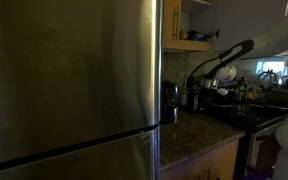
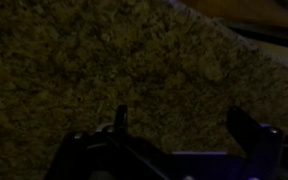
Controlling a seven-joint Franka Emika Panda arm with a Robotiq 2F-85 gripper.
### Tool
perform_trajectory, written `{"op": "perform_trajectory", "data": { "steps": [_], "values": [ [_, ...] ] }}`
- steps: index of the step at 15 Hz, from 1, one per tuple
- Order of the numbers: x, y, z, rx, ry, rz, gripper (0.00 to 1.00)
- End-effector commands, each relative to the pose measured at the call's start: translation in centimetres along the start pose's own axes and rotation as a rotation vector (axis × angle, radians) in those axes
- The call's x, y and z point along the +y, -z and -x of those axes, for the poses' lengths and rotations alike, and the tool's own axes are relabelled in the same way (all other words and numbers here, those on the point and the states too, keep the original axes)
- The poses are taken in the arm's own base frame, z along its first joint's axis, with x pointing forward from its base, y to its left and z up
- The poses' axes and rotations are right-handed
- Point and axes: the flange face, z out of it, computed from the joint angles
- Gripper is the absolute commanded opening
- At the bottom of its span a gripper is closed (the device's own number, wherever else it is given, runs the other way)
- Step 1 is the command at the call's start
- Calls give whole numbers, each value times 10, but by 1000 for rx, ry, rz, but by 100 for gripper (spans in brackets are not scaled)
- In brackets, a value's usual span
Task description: Open the airfryer compartment then close it.
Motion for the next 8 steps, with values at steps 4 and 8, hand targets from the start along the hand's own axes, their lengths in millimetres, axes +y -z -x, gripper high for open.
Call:
{"op": "perform_trajectory", "data": {
  "steps": [4,8],
  "values": [
    [0,-6,0,48,-44,45,100],
    [-7,-6,-9,236,-196,-74,100]
  ]
}}
